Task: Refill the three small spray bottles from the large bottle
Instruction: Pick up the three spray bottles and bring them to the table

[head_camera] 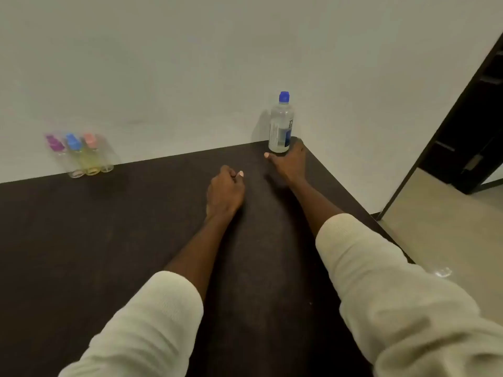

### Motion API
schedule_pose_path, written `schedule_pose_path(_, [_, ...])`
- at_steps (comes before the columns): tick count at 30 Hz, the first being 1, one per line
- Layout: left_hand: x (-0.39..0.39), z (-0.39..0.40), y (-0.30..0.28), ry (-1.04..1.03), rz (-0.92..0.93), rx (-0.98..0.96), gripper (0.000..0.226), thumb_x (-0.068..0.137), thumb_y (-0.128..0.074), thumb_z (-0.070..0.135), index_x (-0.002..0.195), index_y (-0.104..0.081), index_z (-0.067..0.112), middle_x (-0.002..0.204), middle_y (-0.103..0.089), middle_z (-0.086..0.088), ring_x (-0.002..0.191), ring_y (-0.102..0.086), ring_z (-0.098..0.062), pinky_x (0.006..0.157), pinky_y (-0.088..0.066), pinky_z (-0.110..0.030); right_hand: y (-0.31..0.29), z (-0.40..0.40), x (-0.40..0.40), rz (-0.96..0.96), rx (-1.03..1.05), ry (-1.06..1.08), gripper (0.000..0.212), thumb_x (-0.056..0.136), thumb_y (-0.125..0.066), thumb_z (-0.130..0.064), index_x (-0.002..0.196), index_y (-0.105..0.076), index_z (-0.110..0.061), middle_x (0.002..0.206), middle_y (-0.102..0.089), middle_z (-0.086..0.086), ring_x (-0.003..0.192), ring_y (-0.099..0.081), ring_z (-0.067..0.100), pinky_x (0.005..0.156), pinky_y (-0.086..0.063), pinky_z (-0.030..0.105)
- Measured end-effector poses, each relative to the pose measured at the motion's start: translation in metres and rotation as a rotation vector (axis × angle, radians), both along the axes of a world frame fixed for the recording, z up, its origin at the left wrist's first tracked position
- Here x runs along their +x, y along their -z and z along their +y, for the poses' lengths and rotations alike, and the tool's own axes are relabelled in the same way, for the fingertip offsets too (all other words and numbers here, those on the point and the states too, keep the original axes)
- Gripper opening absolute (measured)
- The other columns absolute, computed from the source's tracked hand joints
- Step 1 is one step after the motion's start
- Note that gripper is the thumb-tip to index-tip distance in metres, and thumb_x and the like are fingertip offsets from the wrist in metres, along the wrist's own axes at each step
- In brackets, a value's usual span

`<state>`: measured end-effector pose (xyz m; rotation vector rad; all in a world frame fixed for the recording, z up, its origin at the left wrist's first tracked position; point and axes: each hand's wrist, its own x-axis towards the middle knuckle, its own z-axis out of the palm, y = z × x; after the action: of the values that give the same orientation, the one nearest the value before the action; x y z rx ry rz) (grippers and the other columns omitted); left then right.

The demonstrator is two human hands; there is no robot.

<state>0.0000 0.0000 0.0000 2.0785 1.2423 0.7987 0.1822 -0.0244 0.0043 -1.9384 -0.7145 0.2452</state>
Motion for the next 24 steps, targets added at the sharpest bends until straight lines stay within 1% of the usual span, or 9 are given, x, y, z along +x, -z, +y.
schedule_pose_path(2, [0.003,0.005,0.003,-0.032,0.038,0.028,0.021,0.102,-0.049,0.040,0.099,-0.054,0.020,0.089,-0.063,0.001,0.082,-0.060,-0.020,0.077,-0.049,-0.038,0.000,0.014,0.006,0.021,0.059,0.034,0.099,0.071,-0.082,-0.044,0.145,-0.026,-0.012,0.147,-0.034,0.009,0.133,-0.040,0.027,0.108,-0.041,0.039])
schedule_pose_path(3, [0.004,0.007,0.005,-0.037,0.049,0.045,0.022,0.101,-0.049,0.040,0.098,-0.055,0.020,0.088,-0.062,0.001,0.082,-0.060,-0.019,0.076,-0.049,-0.038,0.002,0.022,0.011,0.047,0.071,0.047,0.102,0.068,-0.083,-0.046,0.144,-0.026,-0.011,0.146,-0.036,0.008,0.133,-0.041,0.027,0.107,-0.043,0.043])
schedule_pose_path(5, [0.005,0.009,0.009,-0.038,0.045,0.046,0.022,0.101,-0.050,0.041,0.096,-0.056,0.020,0.087,-0.062,0.002,0.080,-0.059,-0.019,0.076,-0.049,-0.038,0.006,0.039,0.021,0.092,0.078,0.069,0.106,0.066,-0.083,-0.047,0.146,-0.024,-0.011,0.146,-0.037,0.009,0.134,-0.041,0.029,0.107,-0.043,0.049])
schedule_pose_path(7, [0.005,0.010,0.010,-0.036,0.034,0.040,0.022,0.100,-0.051,0.041,0.094,-0.056,0.021,0.084,-0.062,0.003,0.079,-0.060,-0.019,0.076,-0.050,-0.039,0.010,0.050,0.029,0.114,0.090,0.089,0.102,0.067,-0.082,-0.044,0.146,-0.025,-0.013,0.146,-0.040,0.008,0.134,-0.042,0.030,0.106,-0.043,0.051])
schedule_pose_path(11, [0.006,0.012,0.011,-0.041,0.024,0.049,0.022,0.101,-0.050,0.040,0.094,-0.055,0.020,0.082,-0.060,0.004,0.078,-0.060,-0.017,0.073,-0.049,-0.037,0.003,0.057,0.035,0.140,0.081,0.121,0.072,0.077,-0.079,-0.033,0.134,-0.039,-0.016,0.135,-0.052,0.005,0.124,-0.052,0.029,0.101,-0.046,0.045])
schedule_pose_path(13, [0.006,0.012,0.011,-0.045,0.020,0.054,0.022,0.102,-0.049,0.039,0.094,-0.056,0.020,0.082,-0.060,0.004,0.077,-0.059,-0.016,0.073,-0.048,-0.037,0.001,0.057,0.036,0.141,0.068,0.111,0.065,0.079,-0.078,-0.031,0.131,-0.043,-0.016,0.132,-0.054,0.005,0.122,-0.053,0.029,0.099,-0.047,0.044])
schedule_pose_path(19, [0.005,0.012,0.009,-0.028,-0.001,0.065,0.021,0.103,-0.048,0.035,0.093,-0.056,0.017,0.080,-0.061,0.001,0.073,-0.059,-0.017,0.068,-0.049,-0.037,-0.001,0.040,0.021,0.152,0.110,0.088,0.064,0.080,-0.077,-0.025,0.134,-0.044,-0.015,0.134,-0.054,0.004,0.124,-0.053,0.027,0.101,-0.046,0.041])
schedule_pose_path(22, [0.000,0.006,0.005,-0.035,-0.089,0.073,0.015,0.103,-0.050,0.024,0.096,-0.058,0.014,0.081,-0.060,0.000,0.072,-0.059,-0.016,0.065,-0.049,-0.036,-0.002,0.016,0.000,0.167,0.113,0.033,0.068,0.082,-0.077,-0.023,0.139,-0.041,-0.015,0.140,-0.051,0.005,0.129,-0.050,0.027,0.104,-0.044,0.043])
schedule_pose_path(24, [-0.008,-0.005,0.001,-0.048,-0.151,0.071,0.013,0.102,-0.051,0.019,0.094,-0.058,0.013,0.079,-0.059,0.002,0.070,-0.057,-0.014,0.065,-0.050,-0.036,-0.005,-0.005,-0.020,0.198,0.130,0.001,0.070,0.083,-0.075,-0.023,0.142,-0.039,-0.015,0.142,-0.049,0.005,0.130,-0.049,0.027,0.105,-0.042,0.043])
